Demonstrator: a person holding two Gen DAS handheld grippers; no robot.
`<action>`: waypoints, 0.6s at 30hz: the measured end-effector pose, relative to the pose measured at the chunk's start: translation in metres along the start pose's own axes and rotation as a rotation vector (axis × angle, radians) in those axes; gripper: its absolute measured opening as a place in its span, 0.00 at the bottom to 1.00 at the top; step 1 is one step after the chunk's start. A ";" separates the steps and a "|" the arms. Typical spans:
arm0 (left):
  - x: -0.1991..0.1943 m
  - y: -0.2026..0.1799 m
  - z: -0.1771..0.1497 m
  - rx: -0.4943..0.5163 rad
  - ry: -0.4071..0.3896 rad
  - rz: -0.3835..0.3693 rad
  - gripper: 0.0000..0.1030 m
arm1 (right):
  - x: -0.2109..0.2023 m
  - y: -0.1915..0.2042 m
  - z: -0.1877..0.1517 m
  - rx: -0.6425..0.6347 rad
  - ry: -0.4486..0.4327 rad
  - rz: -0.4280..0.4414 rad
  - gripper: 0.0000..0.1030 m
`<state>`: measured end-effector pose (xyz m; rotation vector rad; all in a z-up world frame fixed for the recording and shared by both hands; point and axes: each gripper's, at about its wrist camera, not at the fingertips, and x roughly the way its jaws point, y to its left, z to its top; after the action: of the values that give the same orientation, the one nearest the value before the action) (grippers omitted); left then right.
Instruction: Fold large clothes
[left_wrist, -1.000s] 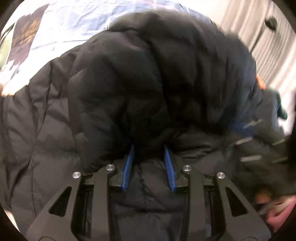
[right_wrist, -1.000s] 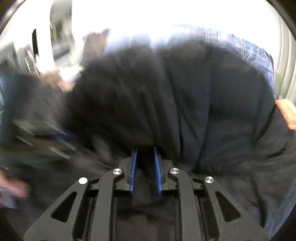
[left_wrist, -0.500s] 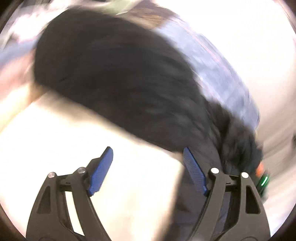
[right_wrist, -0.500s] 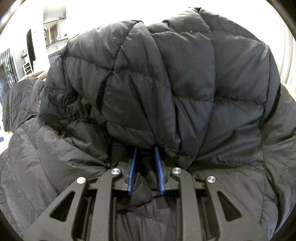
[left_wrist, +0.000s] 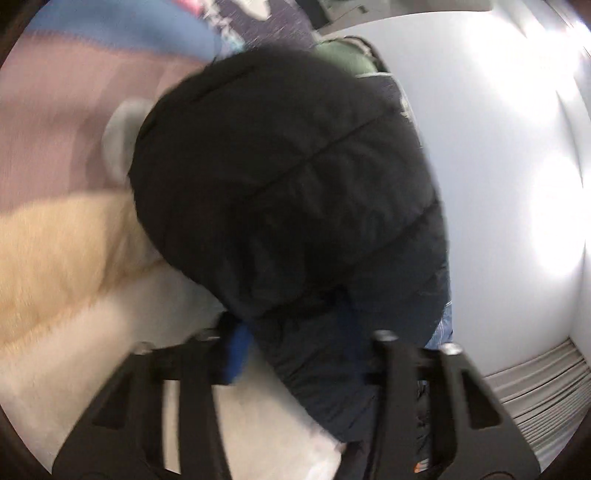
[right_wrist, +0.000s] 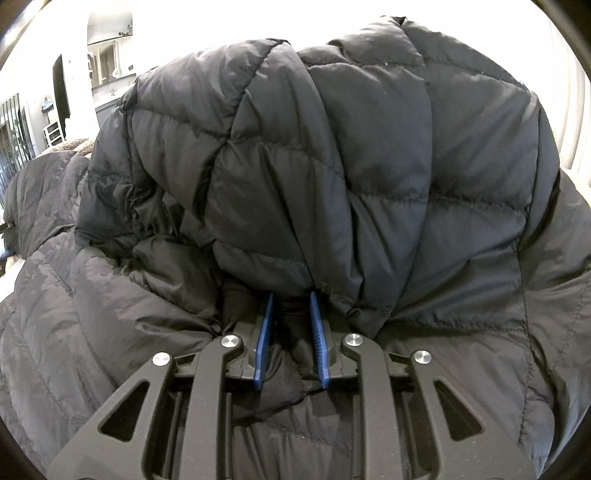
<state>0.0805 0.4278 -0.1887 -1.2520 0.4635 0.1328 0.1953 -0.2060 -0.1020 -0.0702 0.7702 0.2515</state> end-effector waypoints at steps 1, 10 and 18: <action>-0.005 -0.010 0.000 0.033 -0.013 -0.011 0.15 | 0.000 0.000 0.000 0.000 0.000 0.000 0.21; -0.033 -0.169 -0.045 0.441 -0.054 -0.189 0.07 | -0.001 0.001 -0.001 0.006 -0.003 0.007 0.22; 0.024 -0.339 -0.228 1.021 0.191 -0.370 0.07 | -0.005 -0.005 0.000 0.029 -0.006 0.027 0.22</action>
<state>0.1590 0.1031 0.0468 -0.3214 0.3712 -0.4938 0.1928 -0.2115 -0.0988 -0.0314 0.7693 0.2662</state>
